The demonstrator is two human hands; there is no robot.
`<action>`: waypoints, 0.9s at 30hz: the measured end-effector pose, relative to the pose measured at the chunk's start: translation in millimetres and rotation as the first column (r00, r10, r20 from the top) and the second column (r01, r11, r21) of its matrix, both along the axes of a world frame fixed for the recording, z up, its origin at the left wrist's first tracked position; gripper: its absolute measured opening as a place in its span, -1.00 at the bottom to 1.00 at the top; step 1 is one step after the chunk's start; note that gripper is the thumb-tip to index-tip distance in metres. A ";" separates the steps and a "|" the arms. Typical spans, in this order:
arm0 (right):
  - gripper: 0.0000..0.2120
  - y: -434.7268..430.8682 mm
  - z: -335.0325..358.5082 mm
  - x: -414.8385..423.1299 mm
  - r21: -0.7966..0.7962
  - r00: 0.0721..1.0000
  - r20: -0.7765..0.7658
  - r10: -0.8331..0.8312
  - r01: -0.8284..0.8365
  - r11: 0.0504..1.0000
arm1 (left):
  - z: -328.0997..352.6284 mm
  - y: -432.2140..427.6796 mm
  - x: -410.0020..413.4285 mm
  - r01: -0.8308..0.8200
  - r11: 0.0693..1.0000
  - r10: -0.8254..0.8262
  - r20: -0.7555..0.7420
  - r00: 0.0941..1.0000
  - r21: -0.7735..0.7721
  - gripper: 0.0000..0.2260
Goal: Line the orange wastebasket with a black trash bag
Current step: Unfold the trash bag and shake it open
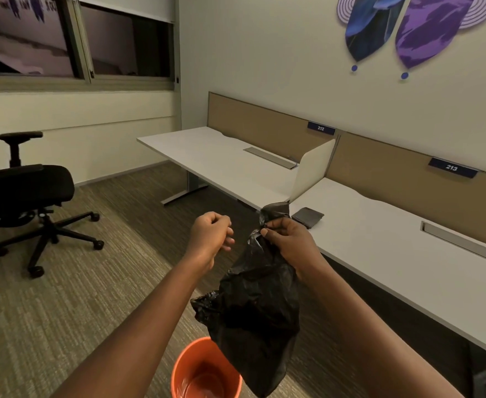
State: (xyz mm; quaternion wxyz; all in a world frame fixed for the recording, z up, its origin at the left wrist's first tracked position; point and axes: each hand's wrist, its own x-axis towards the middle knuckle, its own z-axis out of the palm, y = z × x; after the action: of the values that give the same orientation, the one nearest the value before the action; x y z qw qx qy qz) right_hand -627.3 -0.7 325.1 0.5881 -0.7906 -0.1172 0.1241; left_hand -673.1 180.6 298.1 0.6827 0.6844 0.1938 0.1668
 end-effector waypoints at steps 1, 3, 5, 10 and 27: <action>-0.84 -0.7 -0.3 0.9 0.013 1.000 -0.007 0.001 -0.001 1.000 | 0.4 1.7 -1.5 0.039 0.999 -0.039 0.007 0.999 0.000 -0.87; -0.85 1.1 -1.1 1.4 0.028 1.000 -0.006 0.024 -0.024 0.999 | 2.0 -1.5 -3.3 0.238 0.969 -0.239 0.008 0.971 0.068 -0.78; -0.86 4.6 -1.7 0.5 0.019 0.999 0.004 0.043 -0.043 0.999 | 4.2 -9.5 -4.0 0.399 0.900 -0.402 -0.019 0.916 0.174 -0.79; -0.87 4.7 -2.0 2.2 0.036 1.000 -0.009 0.018 -0.018 0.999 | 3.4 -0.1 1.3 0.248 0.950 -0.252 0.000 0.968 0.191 -0.95; -0.87 -15.7 0.9 22.8 -0.011 0.988 0.086 -0.130 0.132 0.991 | -15.1 69.1 -0.9 -0.271 0.738 0.430 -0.120 0.895 0.619 -0.92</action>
State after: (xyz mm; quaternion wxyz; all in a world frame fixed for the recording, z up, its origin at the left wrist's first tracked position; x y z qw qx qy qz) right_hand -604.4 -16.3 326.0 0.5829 -0.8059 -0.0891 0.0522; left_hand -673.9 249.8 283.0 0.3625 0.8272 0.3450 0.2555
